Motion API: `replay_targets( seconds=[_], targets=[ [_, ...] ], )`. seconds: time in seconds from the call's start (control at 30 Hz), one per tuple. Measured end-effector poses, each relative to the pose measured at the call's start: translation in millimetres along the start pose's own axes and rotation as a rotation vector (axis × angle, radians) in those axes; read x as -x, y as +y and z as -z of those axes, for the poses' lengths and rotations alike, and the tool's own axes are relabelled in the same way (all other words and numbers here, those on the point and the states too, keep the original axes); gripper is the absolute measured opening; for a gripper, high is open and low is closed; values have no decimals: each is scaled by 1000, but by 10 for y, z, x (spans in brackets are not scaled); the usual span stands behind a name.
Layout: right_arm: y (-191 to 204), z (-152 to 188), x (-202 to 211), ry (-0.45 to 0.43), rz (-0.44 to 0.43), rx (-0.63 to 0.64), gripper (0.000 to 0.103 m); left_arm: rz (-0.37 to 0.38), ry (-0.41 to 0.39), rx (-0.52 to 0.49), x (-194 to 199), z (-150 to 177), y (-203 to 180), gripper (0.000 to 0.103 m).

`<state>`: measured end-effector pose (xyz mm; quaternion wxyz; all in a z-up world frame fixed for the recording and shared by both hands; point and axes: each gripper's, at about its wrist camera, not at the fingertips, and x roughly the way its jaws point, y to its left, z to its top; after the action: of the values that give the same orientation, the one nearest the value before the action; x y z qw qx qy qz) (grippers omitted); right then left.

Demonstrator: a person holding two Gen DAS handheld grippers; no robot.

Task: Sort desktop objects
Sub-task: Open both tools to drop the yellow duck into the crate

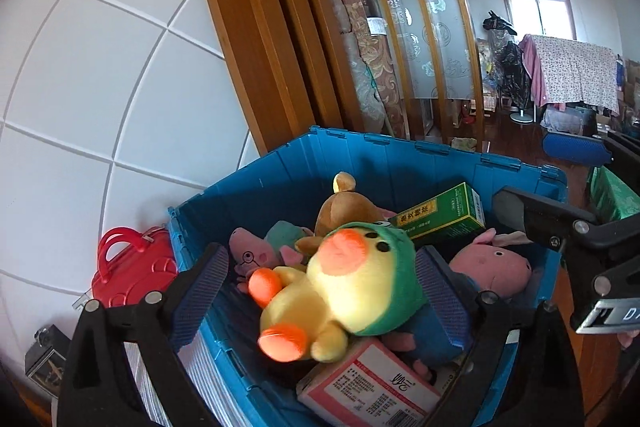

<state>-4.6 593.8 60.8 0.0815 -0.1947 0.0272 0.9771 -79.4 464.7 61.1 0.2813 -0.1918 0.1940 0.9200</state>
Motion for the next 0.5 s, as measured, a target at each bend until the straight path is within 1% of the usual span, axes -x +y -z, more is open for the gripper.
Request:
replay_targets(
  seconds=[0.13, 0.17, 0.2, 0.37, 0.43, 0.47, 0.5],
  targets=[
    [129, 1, -22, -8, 6, 20, 97, -25, 5, 41, 43, 136, 202, 96],
    [157, -2, -17, -9, 5, 26, 101, -27, 5, 58, 69, 161, 258, 96],
    [188, 1, -20, -10, 9, 33, 103, -29, 1, 75, 95, 197, 317, 96],
    [370, -9, 7, -25, 16, 58, 103, -85, -31, 148, 310, 366, 617, 96],
    [452, -7, 28, -28, 11, 56, 103, -108, -48, 188, 427, 448, 741, 98],
    [503, -4, 46, -33, 3, 58, 103, -121, -54, 209, 487, 499, 812, 103],
    [559, -4, 66, -38, -9, 62, 103, -131, -59, 227, 547, 552, 886, 103]
  ],
)
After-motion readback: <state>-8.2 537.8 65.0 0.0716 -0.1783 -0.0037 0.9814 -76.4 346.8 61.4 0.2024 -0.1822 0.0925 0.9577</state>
